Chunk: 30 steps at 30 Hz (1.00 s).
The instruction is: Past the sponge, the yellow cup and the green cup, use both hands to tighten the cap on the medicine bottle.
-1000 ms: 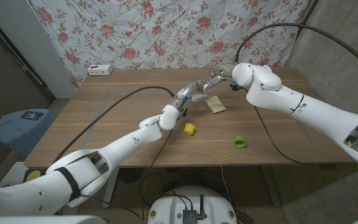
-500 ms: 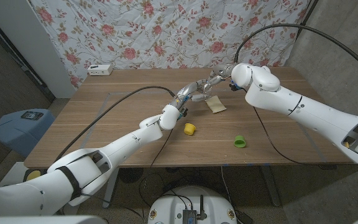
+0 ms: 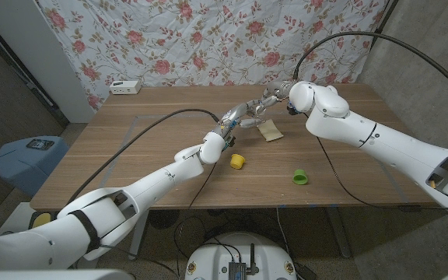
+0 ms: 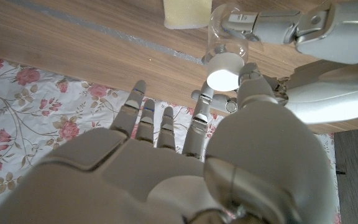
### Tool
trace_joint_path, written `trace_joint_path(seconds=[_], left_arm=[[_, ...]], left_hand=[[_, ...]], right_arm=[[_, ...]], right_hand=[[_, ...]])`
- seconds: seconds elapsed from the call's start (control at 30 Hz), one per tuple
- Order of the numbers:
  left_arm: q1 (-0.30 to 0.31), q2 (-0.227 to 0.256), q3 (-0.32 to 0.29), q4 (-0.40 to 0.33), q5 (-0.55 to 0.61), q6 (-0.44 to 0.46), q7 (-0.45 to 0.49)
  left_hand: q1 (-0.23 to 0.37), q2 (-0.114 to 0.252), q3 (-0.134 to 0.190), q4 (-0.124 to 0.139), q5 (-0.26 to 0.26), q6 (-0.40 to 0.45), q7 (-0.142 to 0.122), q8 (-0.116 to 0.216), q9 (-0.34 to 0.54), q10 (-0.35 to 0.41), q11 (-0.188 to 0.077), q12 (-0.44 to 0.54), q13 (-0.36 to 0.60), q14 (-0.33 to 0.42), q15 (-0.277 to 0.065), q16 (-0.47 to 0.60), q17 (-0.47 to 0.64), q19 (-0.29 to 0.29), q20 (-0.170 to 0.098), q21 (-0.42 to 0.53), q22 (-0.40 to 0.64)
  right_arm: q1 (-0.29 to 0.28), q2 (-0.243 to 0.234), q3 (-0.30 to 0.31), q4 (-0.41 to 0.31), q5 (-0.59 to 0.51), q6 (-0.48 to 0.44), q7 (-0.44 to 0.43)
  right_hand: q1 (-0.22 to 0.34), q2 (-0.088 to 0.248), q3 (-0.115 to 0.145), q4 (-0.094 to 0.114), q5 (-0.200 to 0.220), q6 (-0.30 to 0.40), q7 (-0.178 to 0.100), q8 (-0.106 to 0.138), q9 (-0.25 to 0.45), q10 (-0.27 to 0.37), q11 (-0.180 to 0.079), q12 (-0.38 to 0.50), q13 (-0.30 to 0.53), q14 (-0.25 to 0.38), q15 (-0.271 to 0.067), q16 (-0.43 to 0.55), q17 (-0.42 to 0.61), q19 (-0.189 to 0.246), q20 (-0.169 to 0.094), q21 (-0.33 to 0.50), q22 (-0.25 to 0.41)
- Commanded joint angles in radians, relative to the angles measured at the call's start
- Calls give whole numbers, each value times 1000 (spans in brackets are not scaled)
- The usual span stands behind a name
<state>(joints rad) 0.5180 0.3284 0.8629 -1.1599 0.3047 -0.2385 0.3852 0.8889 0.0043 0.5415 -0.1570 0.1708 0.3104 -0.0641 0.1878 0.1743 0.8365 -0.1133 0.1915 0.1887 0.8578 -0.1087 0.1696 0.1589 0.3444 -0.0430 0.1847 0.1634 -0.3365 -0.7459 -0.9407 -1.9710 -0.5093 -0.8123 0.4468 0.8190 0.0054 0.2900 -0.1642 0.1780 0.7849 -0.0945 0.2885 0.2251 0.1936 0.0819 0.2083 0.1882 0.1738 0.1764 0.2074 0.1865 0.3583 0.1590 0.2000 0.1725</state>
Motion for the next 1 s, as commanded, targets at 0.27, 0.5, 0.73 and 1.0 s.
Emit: trace_joint_path(seconds=[0.27, 0.5, 0.73, 1.0], left_arm=[[0, 2, -5, 15, -2, -22, 1], [1, -2, -6, 20, -5, -24, 4], [7, -2, -7, 9, -3, -16, 7], [9, -2, -5, 7, -1, -25, 9]], left_hand=[[1, 3, 2, 5, 5, 6, -5, 0, 3, 52, -42, 5, 3, 9, -81, 3, 1, -3, -48, 0, 2], [1, 3, 2, 5, 5, 6, -3, 0, 3, 52, -44, 5, 3, 8, -81, 3, 1, -4, -48, 0, 2], [2, 3, 2, 4, 5, 5, -1, -1, 3, 50, -41, 4, 3, 9, -81, 4, 1, -3, -47, 0, 2], [1, 4, 2, 5, 5, 6, -3, 0, 3, 51, -39, 5, 3, 9, -80, 4, 1, -3, -47, 1, 2]], right_arm=[[-7, 13, -8, 7, -18, -17, -22], [-12, 16, -9, 7, -24, -17, -32], [-22, 22, -2, 12, -21, -15, -51], [-38, 17, 8, 3, -15, -20, -68]], right_hand=[[17, 3, 11, 3, 4, 38, 0, 13, 2, 23, -12, 9, 4, 16, -1, 5, 1, 17, -3, 5, 2], [20, 3, 12, 4, 3, 62, -1, 19, 1, 39, -17, 11, 3, 26, -10, 7, 1, 27, -9, 7, 2], [14, 6, 9, 11, 2, 94, -3, 28, 0, 59, -20, 14, 3, 39, -17, 9, 2, 36, -12, 9, 2], [-5, 13, 4, 23, 0, 115, 3, 33, 0, 75, -24, 15, 3, 49, -21, 11, 3, 40, -12, 9, 3]])
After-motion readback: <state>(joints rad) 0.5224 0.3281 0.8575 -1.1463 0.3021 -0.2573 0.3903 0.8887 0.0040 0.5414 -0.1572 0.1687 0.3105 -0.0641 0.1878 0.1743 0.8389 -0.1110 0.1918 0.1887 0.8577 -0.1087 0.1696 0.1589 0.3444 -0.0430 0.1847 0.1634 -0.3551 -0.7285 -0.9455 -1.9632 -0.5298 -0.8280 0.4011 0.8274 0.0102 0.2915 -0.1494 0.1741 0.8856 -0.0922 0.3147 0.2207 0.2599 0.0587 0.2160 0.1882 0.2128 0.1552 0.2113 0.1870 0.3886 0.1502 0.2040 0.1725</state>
